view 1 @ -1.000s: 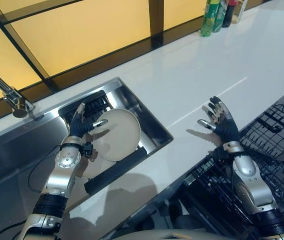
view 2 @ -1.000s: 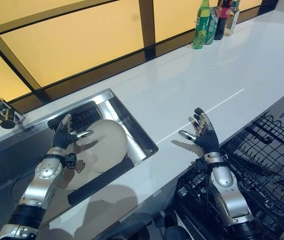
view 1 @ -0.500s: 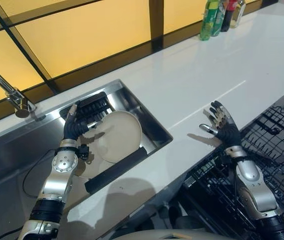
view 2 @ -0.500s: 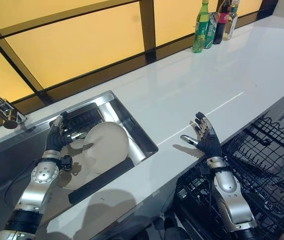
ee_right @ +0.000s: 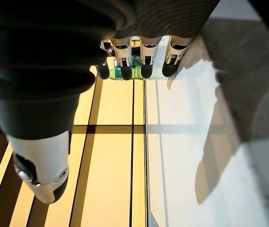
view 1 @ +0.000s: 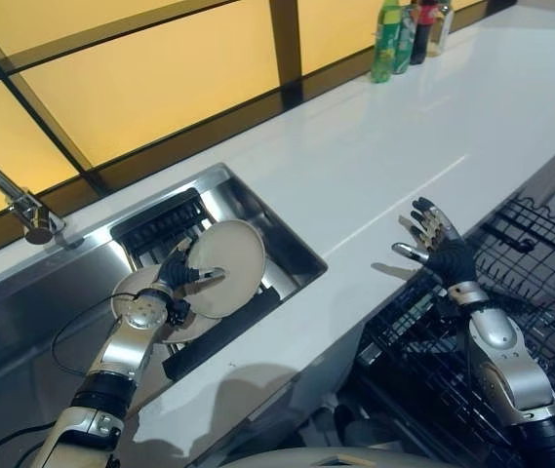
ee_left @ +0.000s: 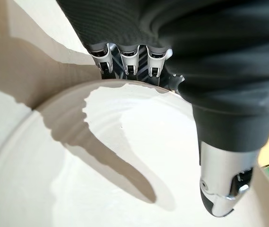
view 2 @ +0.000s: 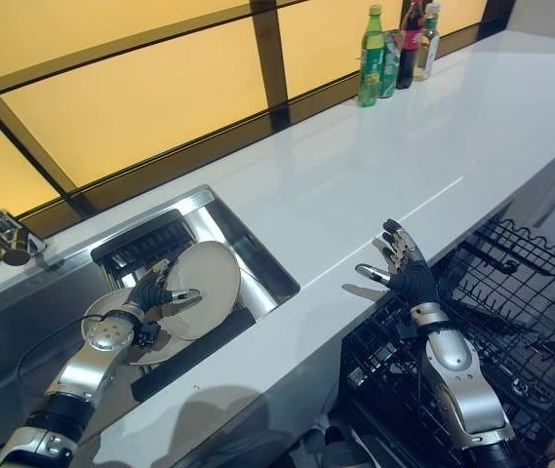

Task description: Pick up plates and place into dishwasher.

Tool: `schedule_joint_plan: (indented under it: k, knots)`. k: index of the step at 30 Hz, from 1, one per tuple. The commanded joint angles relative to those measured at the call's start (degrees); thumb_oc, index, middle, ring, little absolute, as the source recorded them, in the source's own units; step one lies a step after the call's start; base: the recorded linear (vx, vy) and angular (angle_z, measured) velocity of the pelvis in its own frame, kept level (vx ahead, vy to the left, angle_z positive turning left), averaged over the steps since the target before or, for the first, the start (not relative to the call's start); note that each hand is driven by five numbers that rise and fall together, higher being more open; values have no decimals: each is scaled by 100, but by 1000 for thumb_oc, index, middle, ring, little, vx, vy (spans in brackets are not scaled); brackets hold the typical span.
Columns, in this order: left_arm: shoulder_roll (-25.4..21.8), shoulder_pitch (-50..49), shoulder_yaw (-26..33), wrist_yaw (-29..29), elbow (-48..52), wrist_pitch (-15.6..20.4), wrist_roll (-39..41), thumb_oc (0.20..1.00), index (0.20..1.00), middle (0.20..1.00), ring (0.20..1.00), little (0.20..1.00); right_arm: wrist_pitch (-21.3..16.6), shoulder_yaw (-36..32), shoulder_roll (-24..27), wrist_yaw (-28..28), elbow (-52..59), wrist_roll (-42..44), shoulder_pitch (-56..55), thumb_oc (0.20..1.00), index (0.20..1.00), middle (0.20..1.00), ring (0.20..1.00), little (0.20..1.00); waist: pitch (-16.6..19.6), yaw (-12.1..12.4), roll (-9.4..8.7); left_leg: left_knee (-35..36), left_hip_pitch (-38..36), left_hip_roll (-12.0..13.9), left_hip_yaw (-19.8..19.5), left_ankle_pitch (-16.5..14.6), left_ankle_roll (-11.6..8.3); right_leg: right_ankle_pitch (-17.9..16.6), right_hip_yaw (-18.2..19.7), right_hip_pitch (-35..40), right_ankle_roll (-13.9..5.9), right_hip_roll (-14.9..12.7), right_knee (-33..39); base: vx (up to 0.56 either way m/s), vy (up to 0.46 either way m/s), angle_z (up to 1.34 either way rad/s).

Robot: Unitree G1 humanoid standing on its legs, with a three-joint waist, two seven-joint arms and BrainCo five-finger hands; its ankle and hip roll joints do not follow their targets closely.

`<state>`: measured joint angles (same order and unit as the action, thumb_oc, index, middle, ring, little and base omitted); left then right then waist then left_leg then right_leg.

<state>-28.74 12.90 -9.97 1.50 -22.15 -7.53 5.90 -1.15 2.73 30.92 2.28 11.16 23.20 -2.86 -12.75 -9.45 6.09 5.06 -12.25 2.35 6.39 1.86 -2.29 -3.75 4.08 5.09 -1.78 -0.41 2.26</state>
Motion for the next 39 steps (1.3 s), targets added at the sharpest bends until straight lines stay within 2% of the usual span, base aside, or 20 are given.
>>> schedule_joint_plan:
  k: [1, 7, 14, 23, 30, 34, 35, 37, 39]
  knots:
    - [-60, -132, -228, 82, -734, -70, 194, 1000, 1000, 1000, 1000, 1000, -73, -27, 251, -217, 148, 72, -247, 1000, 1000, 1000, 1000, 1000, 313, -109, -298, -722, 509, -187, -158, -194, 113, 211, 206, -149, -689, -701, -445, 86, 20, -4]
    - [159, -271, 12, -298, -1182, -76, 260, 1000, 1000, 1000, 1000, 1000, -67, -296, 325, -504, 154, 70, -449, 1000, 1000, 1000, 1000, 1000, 384, -157, -309, -814, 453, -225, -158, -206, 94, 229, 190, -56, -683, -766, -481, 82, 26, -6]
    - [519, -499, 265, -418, -1602, 62, 297, 1000, 1000, 1000, 1000, 1000, 76, -587, 332, -792, 234, 21, -652, 1000, 1000, 1000, 1000, 1000, 460, -159, -301, -907, 428, -265, -171, -227, 64, 250, 122, 22, -670, -858, -523, 56, 44, -2]
    - [1027, -770, 451, -683, -1850, 73, 1118, 1000, 1000, 1000, 1000, 1000, 128, -718, 115, -986, 283, -184, -842, 1000, 1000, 1000, 1000, 1000, 559, -103, -329, -953, 358, -285, -246, -248, 33, 261, -9, 155, -671, -941, -532, 37, 22, -3]
    - [1405, -994, 651, -751, -1903, -321, 1927, 1000, 1000, 1000, 1000, 1000, 189, -806, -77, -1069, 344, -336, -1004, 1000, 1000, 1000, 1000, 1000, 615, -54, -347, -943, 288, -290, -319, -258, 28, 248, -112, 232, -684, -978, -541, 32, 2, 5]
    - [1546, -1080, 656, -467, -1916, -490, 2166, 1000, 1000, 1000, 1000, 1000, 260, -850, -151, -1129, 405, -396, -1044, 1000, 1000, 1000, 1000, 1000, 623, -47, -352, -950, 265, -294, -326, -251, 34, 230, -138, 253, -684, -986, -556, 8, 1, 0]
    - [1571, -1095, 639, -300, -1916, -512, 2179, 1000, 1000, 1000, 1000, 1000, 297, -866, -158, -1144, 431, -406, -1057, 1000, 1000, 1000, 1000, 1000, 625, -48, -353, -954, 262, -297, -324, -250, 36, 226, -137, 254, -686, -988, -564, 42, 5, -1]
    - [1635, -1104, 536, 398, -1866, -615, 2079, 1000, 1000, 1000, 1000, 1000, 386, -929, -177, -1207, 482, -422, -1078, 1000, 1000, 1000, 1000, 1000, 605, -59, -356, -974, 264, -303, -317, -250, 38, 215, -125, 239, -699, -994, -594, 18, 1, 0]
    - [1675, -1173, 413, 533, -1715, -514, 1900, 1000, 1000, 1000, 1000, 1000, 385, -1005, -167, -1281, 498, -420, -1121, 1000, 1000, 1000, 1000, 1000, 549, -62, -333, -990, 280, -308, -312, -236, 41, 202, -112, 208, -695, -990, -633, 0, 0, 0]
